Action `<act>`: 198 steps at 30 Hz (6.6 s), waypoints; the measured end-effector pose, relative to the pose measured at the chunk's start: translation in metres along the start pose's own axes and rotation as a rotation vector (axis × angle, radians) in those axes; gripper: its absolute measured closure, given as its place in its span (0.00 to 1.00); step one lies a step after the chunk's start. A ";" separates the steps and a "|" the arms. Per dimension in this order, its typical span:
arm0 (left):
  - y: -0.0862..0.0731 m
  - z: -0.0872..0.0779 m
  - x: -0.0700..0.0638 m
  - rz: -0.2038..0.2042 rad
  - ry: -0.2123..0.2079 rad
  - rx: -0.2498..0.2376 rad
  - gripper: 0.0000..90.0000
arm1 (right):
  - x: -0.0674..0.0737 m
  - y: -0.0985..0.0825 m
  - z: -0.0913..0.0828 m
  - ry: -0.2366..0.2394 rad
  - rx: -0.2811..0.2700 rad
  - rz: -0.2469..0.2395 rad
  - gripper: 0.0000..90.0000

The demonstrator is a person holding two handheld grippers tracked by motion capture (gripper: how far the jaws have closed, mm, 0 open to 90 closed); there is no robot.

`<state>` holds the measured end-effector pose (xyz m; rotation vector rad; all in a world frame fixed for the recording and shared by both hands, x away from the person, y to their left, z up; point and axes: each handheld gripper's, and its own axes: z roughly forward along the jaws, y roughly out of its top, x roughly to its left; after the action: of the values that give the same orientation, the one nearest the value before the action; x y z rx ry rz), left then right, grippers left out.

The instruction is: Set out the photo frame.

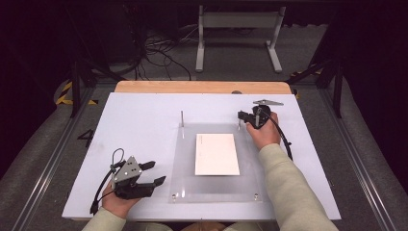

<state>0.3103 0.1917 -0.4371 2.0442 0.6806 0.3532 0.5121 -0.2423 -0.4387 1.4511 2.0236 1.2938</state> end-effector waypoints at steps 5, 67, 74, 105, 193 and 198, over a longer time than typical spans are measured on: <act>0.000 0.000 -0.002 0.030 -0.007 -0.018 0.32 | -0.003 0.002 0.003 0.011 0.003 0.029 0.95; 0.049 0.029 -0.034 0.228 0.046 -0.187 0.55 | 0.013 0.010 -0.041 0.056 -0.041 -0.050 0.71; 0.050 0.029 -0.034 0.230 0.048 -0.183 0.55 | 0.027 0.001 -0.088 0.124 -0.098 -0.124 0.67; 0.050 0.028 -0.035 0.236 0.051 -0.167 0.55 | 0.045 -0.082 -0.201 0.191 -0.094 -0.333 0.38; 0.136 -0.067 -0.066 0.137 0.072 -0.296 0.64 | 0.151 -0.017 -0.265 0.214 -0.448 -0.623 0.63; 0.138 -0.071 -0.071 0.124 0.054 -0.262 0.65 | 0.152 -0.015 -0.269 0.241 -0.433 -0.600 0.63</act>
<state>0.2626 0.1402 -0.2810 1.8355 0.5116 0.5417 0.2505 -0.2387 -0.2741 0.4625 1.9282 1.5362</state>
